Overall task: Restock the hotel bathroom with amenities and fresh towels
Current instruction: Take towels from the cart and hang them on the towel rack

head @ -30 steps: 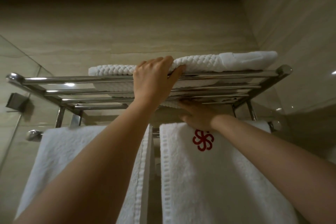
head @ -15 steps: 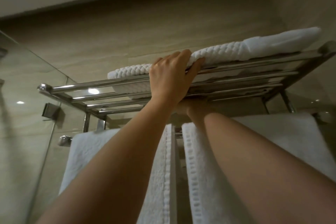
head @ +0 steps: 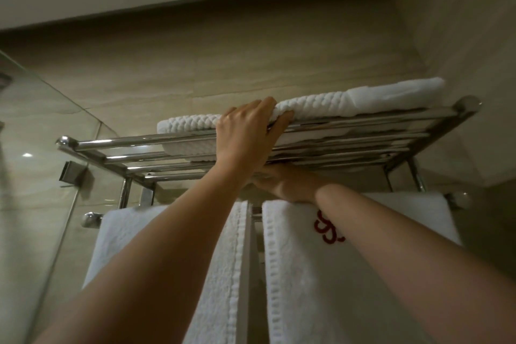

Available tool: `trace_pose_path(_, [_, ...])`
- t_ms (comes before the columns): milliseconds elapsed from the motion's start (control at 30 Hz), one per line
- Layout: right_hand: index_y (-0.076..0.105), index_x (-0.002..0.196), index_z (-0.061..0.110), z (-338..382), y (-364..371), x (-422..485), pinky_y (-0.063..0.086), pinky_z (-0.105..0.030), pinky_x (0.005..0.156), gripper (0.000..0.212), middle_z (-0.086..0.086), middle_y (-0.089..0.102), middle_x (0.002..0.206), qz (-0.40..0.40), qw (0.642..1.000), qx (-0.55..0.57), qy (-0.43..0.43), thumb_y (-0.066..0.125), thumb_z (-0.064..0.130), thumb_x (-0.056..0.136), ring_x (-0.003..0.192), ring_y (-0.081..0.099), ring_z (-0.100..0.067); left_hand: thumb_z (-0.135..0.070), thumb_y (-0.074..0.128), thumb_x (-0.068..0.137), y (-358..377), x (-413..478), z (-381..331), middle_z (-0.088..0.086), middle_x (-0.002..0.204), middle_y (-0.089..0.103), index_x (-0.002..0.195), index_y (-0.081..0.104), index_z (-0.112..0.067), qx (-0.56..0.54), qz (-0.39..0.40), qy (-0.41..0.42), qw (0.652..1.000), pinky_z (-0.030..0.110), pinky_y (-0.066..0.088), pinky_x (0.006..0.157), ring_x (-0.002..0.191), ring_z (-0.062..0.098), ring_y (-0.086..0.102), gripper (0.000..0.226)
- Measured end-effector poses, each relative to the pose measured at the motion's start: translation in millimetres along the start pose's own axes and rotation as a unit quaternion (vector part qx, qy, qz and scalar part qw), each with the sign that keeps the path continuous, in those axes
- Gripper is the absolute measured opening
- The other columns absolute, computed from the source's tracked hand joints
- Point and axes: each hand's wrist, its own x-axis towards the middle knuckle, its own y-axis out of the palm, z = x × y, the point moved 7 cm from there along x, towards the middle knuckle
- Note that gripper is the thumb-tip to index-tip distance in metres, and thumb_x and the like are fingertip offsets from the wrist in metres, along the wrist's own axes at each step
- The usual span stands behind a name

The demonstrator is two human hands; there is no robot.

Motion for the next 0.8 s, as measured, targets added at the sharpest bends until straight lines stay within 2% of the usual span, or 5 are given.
trace_pose_path(233, [0.059, 0.078, 0.020, 57, -63, -83, 0.049, -0.029, 0.063, 0.020, 0.007, 0.058, 0.066, -0.182, 0.930, -0.261, -0.182, 0.046, 0.028, 0.090, 0.058, 0.052, -0.010, -0.052, 0.043, 0.090, -8, -3, 27, 0.005, 0.111, 0.060, 0.121, 0.046, -0.015, -0.009, 0.185, 0.043, 0.982, 0.027, 0.038, 0.079, 0.093, 0.020, 0.057, 0.048])
trace_pose_path(367, [0.063, 0.101, 0.013, 59, -112, -108, 0.046, -0.031, 0.072, 0.025, -0.004, 0.062, 0.089, -0.369, 0.838, -0.360, -0.181, 0.059, 0.027, 0.080, 0.082, 0.058, -0.020, -0.067, 0.028, 0.080, -19, -9, 80, 0.001, 0.103, 0.059, 0.109, 0.050, -0.020, 0.022, 0.268, -0.045, 0.962, 0.037, 0.037, 0.093, 0.091, 0.017, 0.054, 0.060])
trace_pose_path(533, [0.021, 0.145, 0.025, 18, -153, -96, 0.033, -0.042, 0.102, 0.065, -0.003, 0.039, 0.143, -0.238, 0.908, -0.344, 0.036, 0.042, 0.052, 0.089, 0.126, 0.041, -0.024, -0.061, 0.035, 0.087, -20, -26, 111, -0.004, 0.093, 0.052, 0.094, 0.050, -0.026, -0.011, 0.252, -0.147, 0.956, 0.039, 0.032, 0.089, 0.089, 0.016, 0.048, 0.039])
trace_pose_path(667, [0.052, 0.114, 0.026, 7, -161, -95, 0.040, -0.034, 0.075, 0.043, -0.001, 0.064, 0.102, -0.193, 0.920, -0.334, 0.066, 0.034, 0.058, 0.091, 0.082, 0.051, -0.018, -0.041, 0.037, 0.096, -18, -19, 116, 0.003, 0.091, 0.055, 0.089, 0.049, -0.022, -0.053, 0.225, -0.209, 0.950, 0.035, 0.027, 0.078, 0.089, 0.022, 0.050, 0.024])
trace_pose_path(800, [0.056, 0.109, 0.026, 10, -154, -90, 0.036, -0.031, 0.070, 0.039, 0.005, 0.055, 0.082, -0.224, 0.923, -0.308, 0.057, 0.034, 0.054, 0.094, 0.074, 0.049, -0.016, -0.033, 0.042, 0.097, -31, -12, 115, 0.006, 0.099, 0.053, 0.095, 0.052, -0.014, -0.102, 0.130, -0.250, 0.954, 0.043, 0.036, 0.084, 0.102, 0.026, 0.044, 0.022])
